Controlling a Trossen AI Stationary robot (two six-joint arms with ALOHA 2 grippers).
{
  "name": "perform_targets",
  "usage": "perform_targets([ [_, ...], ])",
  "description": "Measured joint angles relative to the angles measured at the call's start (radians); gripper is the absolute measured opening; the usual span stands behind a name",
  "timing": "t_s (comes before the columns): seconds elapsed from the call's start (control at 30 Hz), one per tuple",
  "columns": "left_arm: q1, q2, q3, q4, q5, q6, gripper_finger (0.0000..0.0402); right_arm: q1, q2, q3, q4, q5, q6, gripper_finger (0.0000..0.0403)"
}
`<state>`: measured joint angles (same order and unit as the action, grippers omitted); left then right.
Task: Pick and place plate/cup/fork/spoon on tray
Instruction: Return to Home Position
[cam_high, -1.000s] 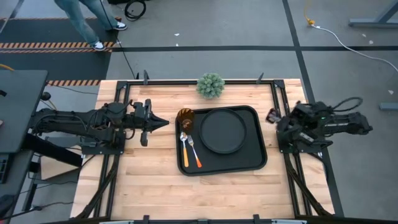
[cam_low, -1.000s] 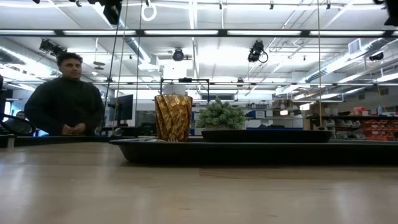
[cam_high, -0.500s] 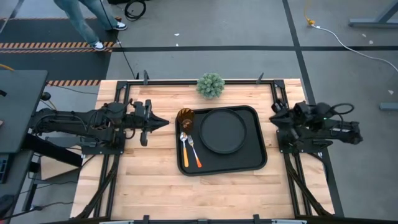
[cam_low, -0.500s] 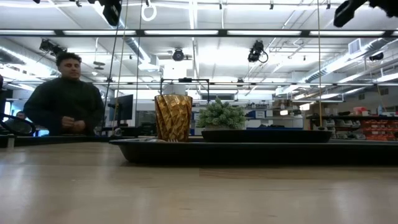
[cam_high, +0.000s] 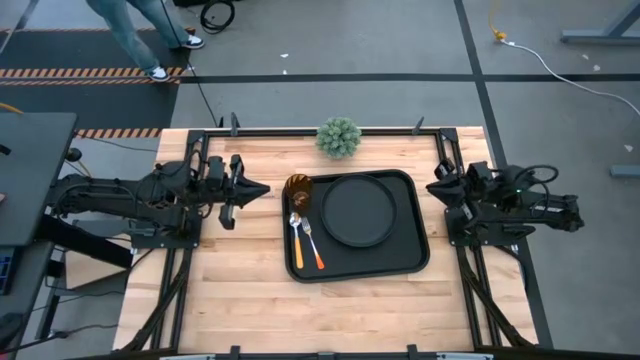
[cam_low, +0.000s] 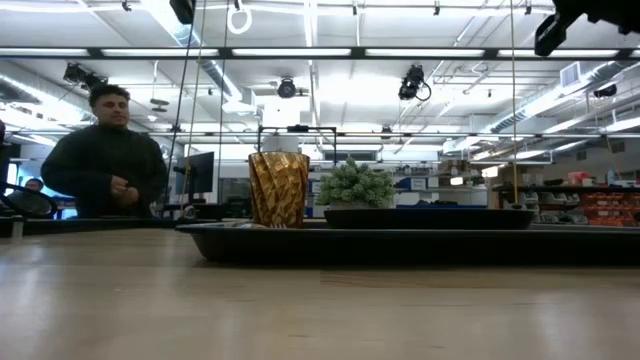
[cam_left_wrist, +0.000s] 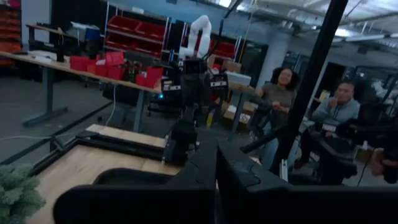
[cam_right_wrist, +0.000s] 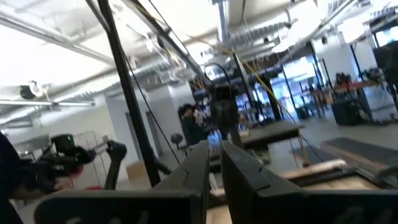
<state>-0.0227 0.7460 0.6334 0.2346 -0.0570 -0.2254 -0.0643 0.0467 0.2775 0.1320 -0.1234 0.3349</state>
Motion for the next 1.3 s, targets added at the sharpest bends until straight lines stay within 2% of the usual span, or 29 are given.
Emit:
perform_targets([
  [0.17,0.0,0.0,0.0,0.008,-0.002,-0.027,0.0009,0.0,0.0,0.0,0.058,0.0,0.002,0.0045],
  [0.43,0.0,0.0,0.0,0.019,-0.019,0.062,0.0009,0.0,0.0,0.0,0.05,0.0,0.0,0.0045],
  [0.63,0.002,0.0,0.0,0.049,-0.113,0.08,0.0009,0.0,0.0,0.0,0.053,0.001,-0.046,0.0045],
  [0.93,0.002,0.0,0.0,0.117,-0.098,0.053,0.0009,0.0,0.0,0.0,0.05,0.0,-0.153,0.0045],
  [1.03,0.002,0.0,0.0,0.118,-0.102,0.053,0.0007,0.0,0.0,0.0,-0.01,-0.008,-0.215,0.0045],
  [1.3,0.002,0.0,0.0,0.102,-0.154,0.054,0.0006,0.0,-0.025,0.0,-0.135,0.125,-0.196,0.0045],
])
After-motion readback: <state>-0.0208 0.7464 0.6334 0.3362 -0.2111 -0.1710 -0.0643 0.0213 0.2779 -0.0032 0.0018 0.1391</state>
